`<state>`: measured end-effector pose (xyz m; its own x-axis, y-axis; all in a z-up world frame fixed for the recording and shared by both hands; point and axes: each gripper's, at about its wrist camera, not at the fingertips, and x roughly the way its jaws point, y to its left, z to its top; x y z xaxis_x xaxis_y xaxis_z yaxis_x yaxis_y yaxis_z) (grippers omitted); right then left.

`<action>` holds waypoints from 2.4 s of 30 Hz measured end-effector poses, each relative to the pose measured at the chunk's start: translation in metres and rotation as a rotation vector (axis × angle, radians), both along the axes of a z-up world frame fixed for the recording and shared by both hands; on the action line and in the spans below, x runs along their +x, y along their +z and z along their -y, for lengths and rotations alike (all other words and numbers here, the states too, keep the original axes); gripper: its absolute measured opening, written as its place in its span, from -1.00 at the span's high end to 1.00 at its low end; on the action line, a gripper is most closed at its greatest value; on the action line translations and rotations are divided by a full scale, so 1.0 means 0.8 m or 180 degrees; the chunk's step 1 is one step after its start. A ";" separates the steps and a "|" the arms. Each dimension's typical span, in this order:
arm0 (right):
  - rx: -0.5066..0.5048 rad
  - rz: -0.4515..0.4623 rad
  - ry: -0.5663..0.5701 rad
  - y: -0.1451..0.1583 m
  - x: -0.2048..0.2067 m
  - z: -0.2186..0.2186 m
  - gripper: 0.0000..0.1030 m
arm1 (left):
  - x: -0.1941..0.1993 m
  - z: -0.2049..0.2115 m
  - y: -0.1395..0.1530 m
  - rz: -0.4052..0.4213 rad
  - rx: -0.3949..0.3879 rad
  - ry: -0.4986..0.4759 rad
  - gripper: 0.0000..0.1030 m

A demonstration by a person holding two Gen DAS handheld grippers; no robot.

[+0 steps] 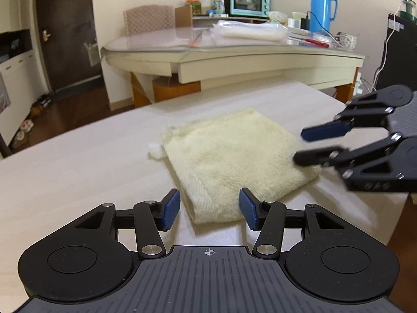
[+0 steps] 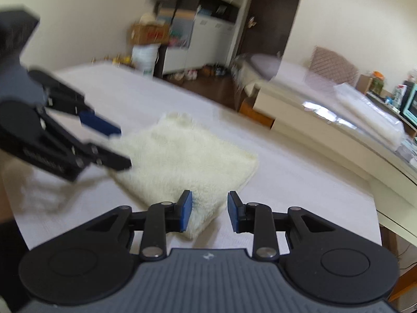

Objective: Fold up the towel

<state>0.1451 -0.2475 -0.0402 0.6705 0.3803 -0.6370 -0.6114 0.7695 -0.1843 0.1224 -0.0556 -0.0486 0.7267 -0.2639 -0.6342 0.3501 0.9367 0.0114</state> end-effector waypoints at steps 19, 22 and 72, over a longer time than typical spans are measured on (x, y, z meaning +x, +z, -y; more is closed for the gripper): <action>0.0884 -0.0321 -0.0705 0.019 -0.047 0.063 0.18 | -0.046 -0.033 0.013 -0.0099 -0.0085 0.0533 -0.38; 0.0896 -0.0324 -0.0718 0.020 -0.052 0.062 0.08 | -0.050 -0.030 0.012 -0.0108 -0.0096 0.0519 -0.39; 0.0751 -0.0292 0.0710 0.044 -0.090 -0.027 0.87 | -0.039 -0.107 0.032 0.0143 -0.0411 0.0543 -0.55</action>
<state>0.0728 -0.2261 -0.0053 0.4982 0.6554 -0.5677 -0.7753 0.6298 0.0467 0.0916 0.0300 -0.0232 0.7945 -0.2117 -0.5692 0.1883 0.9770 -0.1005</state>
